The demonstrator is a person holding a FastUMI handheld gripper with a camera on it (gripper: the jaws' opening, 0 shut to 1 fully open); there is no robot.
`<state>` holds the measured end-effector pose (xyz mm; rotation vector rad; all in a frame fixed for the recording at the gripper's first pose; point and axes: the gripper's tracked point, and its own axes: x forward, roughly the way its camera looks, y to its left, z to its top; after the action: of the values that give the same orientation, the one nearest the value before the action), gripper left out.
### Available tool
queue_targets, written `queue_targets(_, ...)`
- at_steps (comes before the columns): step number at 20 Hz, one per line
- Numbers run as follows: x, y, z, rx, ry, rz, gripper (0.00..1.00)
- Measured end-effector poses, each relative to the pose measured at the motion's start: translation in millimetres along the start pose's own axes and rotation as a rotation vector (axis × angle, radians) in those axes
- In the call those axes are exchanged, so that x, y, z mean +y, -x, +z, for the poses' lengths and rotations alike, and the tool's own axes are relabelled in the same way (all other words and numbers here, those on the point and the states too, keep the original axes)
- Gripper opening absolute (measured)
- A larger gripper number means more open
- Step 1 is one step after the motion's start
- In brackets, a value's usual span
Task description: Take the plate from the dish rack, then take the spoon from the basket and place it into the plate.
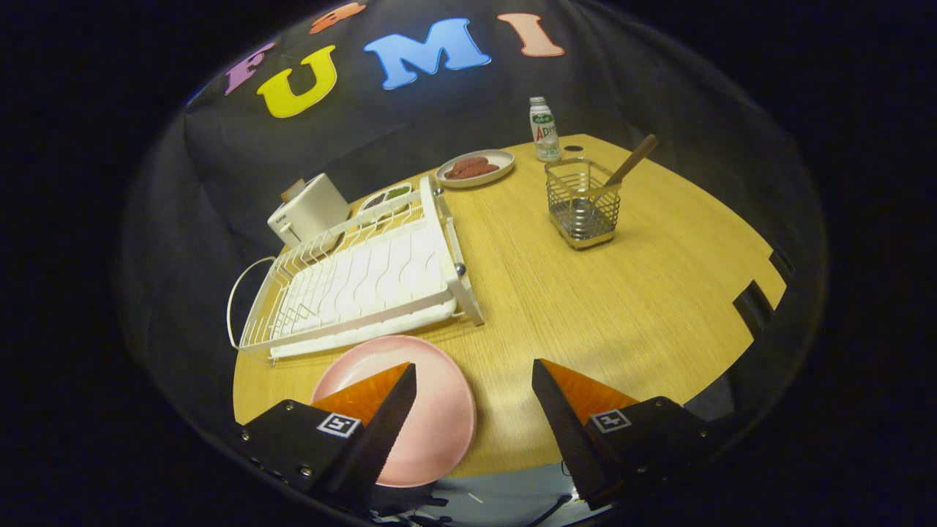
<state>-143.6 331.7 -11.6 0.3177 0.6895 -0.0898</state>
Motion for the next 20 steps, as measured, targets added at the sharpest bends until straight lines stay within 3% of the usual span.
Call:
queue_targets(9, -38, 15, 117, -0.249, -0.041, -0.057, 0.98)
queue_targets(15, -82, 0, 157, -0.301, -0.109, -0.134, 0.98)
queue_targets(20, -133, -9, 177, -0.338, -0.161, -0.251, 0.98)
